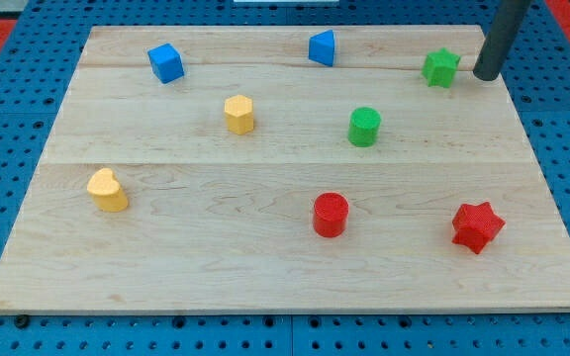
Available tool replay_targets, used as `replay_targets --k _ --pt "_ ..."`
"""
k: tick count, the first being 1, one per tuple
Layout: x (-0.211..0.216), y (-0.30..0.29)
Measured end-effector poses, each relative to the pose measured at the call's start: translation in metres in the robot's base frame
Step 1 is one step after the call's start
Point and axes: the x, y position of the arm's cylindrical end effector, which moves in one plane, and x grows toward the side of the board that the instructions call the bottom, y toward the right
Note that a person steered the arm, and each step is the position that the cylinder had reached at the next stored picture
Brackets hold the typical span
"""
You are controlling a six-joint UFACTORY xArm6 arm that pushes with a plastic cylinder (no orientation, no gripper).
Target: Slightly touch the green star on the board
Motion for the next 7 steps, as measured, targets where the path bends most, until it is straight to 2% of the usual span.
replay_targets --k 1,4,5,7 --pt "0.0 0.0" --pt "0.027 -0.049" --pt "0.049 -0.049" --pt "0.055 -0.049"
